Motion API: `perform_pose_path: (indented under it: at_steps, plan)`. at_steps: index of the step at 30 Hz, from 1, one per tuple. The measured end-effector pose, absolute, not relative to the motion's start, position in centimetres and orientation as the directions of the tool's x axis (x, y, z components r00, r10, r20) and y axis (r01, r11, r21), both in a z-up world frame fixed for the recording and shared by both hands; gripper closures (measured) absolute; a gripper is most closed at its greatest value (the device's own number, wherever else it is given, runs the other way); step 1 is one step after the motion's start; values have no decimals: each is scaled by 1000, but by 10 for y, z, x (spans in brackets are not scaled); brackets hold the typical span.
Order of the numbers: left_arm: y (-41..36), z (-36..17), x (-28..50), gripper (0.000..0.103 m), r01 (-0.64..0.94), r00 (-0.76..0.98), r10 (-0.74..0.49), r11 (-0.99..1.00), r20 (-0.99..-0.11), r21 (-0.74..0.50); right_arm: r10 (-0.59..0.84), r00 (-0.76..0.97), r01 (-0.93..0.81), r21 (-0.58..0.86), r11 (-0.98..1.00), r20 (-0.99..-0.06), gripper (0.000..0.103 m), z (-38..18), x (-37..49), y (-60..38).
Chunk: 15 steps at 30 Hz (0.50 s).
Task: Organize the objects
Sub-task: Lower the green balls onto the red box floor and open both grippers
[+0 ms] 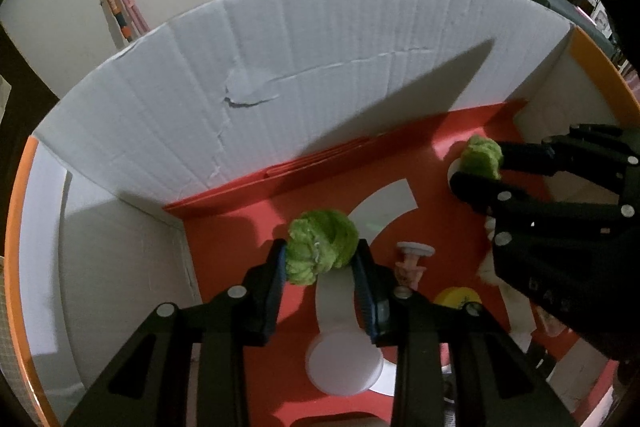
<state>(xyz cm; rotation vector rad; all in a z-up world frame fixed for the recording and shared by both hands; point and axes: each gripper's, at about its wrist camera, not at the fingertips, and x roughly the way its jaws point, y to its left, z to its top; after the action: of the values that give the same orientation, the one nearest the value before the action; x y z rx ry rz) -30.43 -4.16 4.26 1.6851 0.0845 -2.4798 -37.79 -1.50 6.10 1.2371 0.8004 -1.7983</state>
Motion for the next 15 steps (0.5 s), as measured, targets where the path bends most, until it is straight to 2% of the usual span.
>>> perform_pose_path:
  at_steps: [5, 12, 15]
  plan:
    - [-32, 45, -306, 67, 151, -364, -90, -988, -927, 36, -248, -225, 869, -79, -488, -942, 64, 62, -380, -6]
    - [-35, 42, -306, 66, 160, -366, -91, -987, -926, 34, -249, -233, 866, -84, -492, -940, 64, 64, -383, 8]
    - [-32, 44, -306, 61, 166, -367, -94, -985, -925, 34, -245, -239, 867, -93, -489, -940, 64, 65, -383, 14]
